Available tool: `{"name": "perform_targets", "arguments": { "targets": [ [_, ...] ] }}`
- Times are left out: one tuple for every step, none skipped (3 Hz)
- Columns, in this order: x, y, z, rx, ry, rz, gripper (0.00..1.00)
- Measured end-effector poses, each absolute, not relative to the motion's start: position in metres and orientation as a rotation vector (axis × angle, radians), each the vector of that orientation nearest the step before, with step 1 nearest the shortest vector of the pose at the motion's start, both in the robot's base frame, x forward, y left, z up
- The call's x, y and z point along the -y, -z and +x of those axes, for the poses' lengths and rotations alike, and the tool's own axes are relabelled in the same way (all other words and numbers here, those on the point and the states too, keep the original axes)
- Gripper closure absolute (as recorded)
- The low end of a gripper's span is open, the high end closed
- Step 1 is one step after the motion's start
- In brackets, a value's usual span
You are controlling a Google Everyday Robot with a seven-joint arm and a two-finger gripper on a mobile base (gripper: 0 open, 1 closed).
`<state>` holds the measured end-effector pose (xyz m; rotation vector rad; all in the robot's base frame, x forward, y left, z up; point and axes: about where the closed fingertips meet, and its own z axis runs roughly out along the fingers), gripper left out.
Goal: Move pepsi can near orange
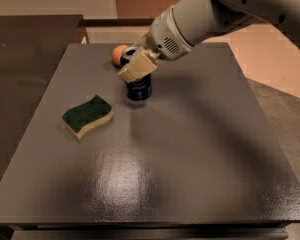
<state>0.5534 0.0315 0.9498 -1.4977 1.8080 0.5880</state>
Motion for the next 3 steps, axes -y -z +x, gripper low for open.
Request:
{"name": "perform_targets", "arguments": {
  "targets": [
    [-0.039, -0.942, 0.594, -1.824, -0.561, -1.407, 1.0],
    [-0.043, -0.934, 0.629, -1.825, -0.523, -1.355, 1.0],
    [-0.036, -0.925, 0.658, -1.853, -0.482, -1.31, 1.0]
  ]
}}
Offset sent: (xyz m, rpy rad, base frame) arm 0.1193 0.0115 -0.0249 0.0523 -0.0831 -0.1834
